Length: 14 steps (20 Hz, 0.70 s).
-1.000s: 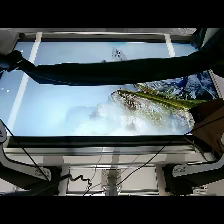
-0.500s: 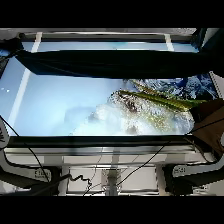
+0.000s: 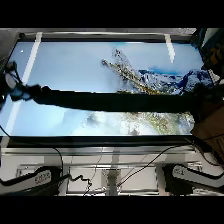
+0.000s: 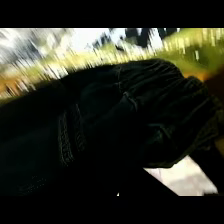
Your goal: Fold the clothes and pants, and hang the long-sleeved shirts on hangers.
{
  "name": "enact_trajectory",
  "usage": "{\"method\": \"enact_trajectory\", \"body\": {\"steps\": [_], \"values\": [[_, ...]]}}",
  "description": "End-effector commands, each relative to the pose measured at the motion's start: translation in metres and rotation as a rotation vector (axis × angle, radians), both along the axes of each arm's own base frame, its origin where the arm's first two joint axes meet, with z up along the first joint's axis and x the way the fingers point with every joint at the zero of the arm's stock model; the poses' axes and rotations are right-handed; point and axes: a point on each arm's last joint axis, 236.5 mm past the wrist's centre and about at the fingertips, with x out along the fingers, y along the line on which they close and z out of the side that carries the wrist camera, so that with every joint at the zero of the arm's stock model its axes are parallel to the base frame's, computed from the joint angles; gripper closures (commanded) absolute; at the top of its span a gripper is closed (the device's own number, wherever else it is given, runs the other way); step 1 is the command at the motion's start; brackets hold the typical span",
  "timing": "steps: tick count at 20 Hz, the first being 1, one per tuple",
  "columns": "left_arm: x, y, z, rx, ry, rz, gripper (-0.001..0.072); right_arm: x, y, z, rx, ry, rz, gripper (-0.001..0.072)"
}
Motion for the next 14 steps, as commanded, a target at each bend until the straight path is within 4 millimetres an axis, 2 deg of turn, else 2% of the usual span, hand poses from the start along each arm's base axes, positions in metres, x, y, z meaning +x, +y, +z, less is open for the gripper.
{"method": "enact_trajectory", "body": {"steps": [1, 3, 4, 5, 6, 7, 10, 11, 12, 13, 14], "values": [[-0.088, -0.012, -0.055, -0.048, 0.088, 0.077, 0.0686, -0.070, 0.024, -0.041, -0.002, 0.116, 0.015, 0.0640], [-0.107, -0.006, -0.055, -0.048, 0.081, 0.113, 0.0685, -0.082, 0.028, -0.033, -0.010, 0.132, 0.023, 0.0638], [-0.109, -0.002, -0.052, -0.046, 0.071, 0.128, 0.0685, -0.086, 0.027, -0.029, -0.021, 0.138, 0.027, 0.0570], [-0.110, 0.001, -0.050, -0.044, 0.062, 0.140, 0.0685, -0.088, 0.026, -0.026, -0.028, 0.142, 0.030, 0.0375], [-0.110, 0.003, -0.050, -0.044, 0.061, 0.146, 0.0685, -0.091, 0.027, -0.024, -0.028, 0.153, 0.032, 0.0120], [-0.110, 0.003, -0.050, -0.044, 0.061, 0.146, 0.0685, -0.093, 0.028, -0.023, -0.021, 0.164, 0.034, 0.0016], [-0.103, 0.005, -0.047, -0.036, 0.027, 0.142, 0.0685, -0.080, 0.032, -0.011, 0.002, 0.116, 0.027, 0.0036], [-0.097, 0.006, -0.044, -0.030, 0.003, 0.138, 0.0685, -0.071, 0.040, -0.004, 0.039, 0.077, 0.020, 0.0037], [-0.088, 0.008, -0.037, -0.022, -0.030, 0.133, 0.0684, -0.056, 0.052, 0.006, 0.101, 0.014, 0.009, 0.0083], [-0.077, 0.012, -0.026, -0.008, -0.072, 0.124, 0.0684, -0.038, 0.066, 0.021, 0.177, -0.068, -0.006, 0.0227], [-0.065, 0.015, -0.013, 0.003, -0.112, 0.120, 0.0684, -0.015, 0.081, 0.039, 0.264, -0.171, -0.029, 0.0340]]}}
